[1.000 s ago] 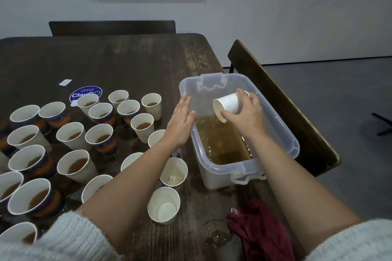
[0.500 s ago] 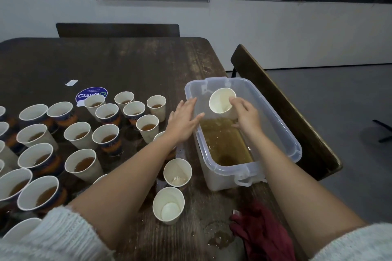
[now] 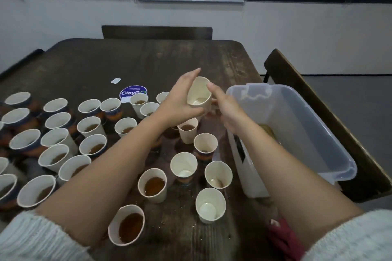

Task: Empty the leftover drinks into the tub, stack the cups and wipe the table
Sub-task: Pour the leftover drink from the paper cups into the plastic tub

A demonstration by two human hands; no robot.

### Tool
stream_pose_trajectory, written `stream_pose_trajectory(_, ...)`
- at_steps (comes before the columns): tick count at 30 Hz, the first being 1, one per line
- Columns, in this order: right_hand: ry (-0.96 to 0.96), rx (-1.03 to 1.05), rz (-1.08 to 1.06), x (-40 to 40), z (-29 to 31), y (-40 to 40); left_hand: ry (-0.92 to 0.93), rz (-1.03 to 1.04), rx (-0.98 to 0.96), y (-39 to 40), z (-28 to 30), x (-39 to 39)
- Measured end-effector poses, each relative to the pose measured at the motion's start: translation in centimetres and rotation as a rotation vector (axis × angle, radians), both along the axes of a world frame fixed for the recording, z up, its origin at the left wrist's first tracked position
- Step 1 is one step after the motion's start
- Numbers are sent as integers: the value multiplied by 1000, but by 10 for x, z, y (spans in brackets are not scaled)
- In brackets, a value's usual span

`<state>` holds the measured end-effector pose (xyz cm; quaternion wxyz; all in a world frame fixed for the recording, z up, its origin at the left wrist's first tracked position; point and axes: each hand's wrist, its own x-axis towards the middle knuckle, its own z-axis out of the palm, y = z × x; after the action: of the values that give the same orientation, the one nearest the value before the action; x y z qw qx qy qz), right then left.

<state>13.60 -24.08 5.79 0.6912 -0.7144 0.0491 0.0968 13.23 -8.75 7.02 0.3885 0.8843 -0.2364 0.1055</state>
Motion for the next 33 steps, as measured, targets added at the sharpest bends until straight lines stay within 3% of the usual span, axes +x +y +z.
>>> stream_pose_trajectory(4,75,-18,142,6,-16,28,102,89,113,28,-9,2)
stream_pose_trajectory(6,87,-135,180,8,-22,37,159,135,172,39,-16,4)
stream_pose_trajectory(12,-2,-490,-49,27,-42,35,289,124,315,60,-50,8)
stream_pose_trajectory(19,14,-715,3,54,-74,33,380,12,515,55,-91,22)
stream_pose_trajectory(24,84,-822,102,70,-97,41,286,17,704,54,-115,31)
stream_pose_trajectory(33,163,-1029,105,83,-120,47,242,31,788,59,-128,38)
